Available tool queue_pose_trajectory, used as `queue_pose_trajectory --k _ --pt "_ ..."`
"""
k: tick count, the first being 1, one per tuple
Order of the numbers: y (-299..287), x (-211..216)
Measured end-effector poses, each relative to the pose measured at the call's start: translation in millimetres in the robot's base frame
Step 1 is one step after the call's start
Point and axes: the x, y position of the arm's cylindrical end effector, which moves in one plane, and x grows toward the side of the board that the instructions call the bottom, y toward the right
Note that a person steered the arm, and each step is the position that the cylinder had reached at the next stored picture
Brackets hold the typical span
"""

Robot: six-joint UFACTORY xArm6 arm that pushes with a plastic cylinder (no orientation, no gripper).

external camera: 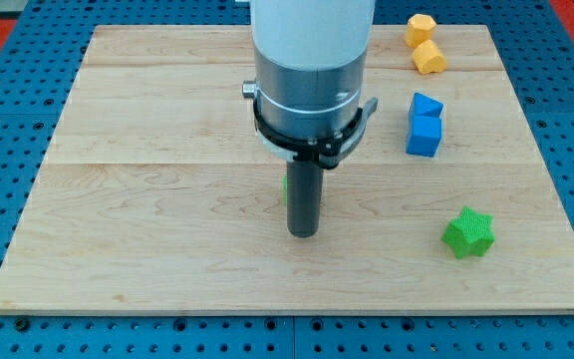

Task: Push green circle into red star

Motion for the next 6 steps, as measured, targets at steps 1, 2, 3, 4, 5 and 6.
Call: queue_pose_trajectory --k 1,2,3,4,5,6 --pt "-6.8 -2.1" --pt "-8.5 -23.3" --pt "3.9 -59.3" --pt "7.9 -83.7" --pt "25.6 -65.1" --pt "31.3 -101.1"
